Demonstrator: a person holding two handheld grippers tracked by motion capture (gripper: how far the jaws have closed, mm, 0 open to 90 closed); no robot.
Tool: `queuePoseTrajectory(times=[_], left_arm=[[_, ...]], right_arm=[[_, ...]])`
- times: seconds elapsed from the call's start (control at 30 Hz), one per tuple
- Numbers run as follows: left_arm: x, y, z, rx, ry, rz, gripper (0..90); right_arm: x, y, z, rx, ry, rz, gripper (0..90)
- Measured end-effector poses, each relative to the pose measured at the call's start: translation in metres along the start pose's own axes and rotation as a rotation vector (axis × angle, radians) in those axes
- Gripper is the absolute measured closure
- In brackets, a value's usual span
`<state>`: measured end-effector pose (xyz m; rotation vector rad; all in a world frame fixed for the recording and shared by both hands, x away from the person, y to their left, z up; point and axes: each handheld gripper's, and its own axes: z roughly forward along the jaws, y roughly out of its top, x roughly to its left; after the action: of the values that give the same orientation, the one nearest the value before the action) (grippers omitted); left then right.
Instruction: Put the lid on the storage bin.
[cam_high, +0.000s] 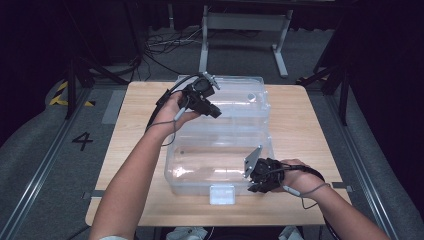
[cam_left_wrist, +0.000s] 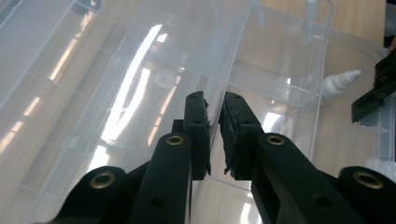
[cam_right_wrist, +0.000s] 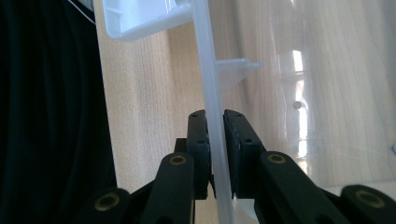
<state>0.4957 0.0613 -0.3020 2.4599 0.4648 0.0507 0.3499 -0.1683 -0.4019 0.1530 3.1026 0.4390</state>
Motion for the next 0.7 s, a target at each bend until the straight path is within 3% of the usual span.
queuePoseTrajectory(times=[0.17,0.47,0.7], left_arm=[[0.002,0.001,-0.001,0.01,-0.026,-0.011,82.6],[-0.005,0.004,-0.003,0.045,0.0,0.03,84.1],[-0.012,0.004,-0.007,0.05,-0.005,0.047,84.7]], right_arm=[[0.0,0.0,0.0,0.0,0.003,0.0,81.2],[-0.001,-0.001,0.001,-0.007,0.003,-0.001,81.1],[-0.001,-0.001,0.001,-0.011,0.003,-0.004,81.1]])
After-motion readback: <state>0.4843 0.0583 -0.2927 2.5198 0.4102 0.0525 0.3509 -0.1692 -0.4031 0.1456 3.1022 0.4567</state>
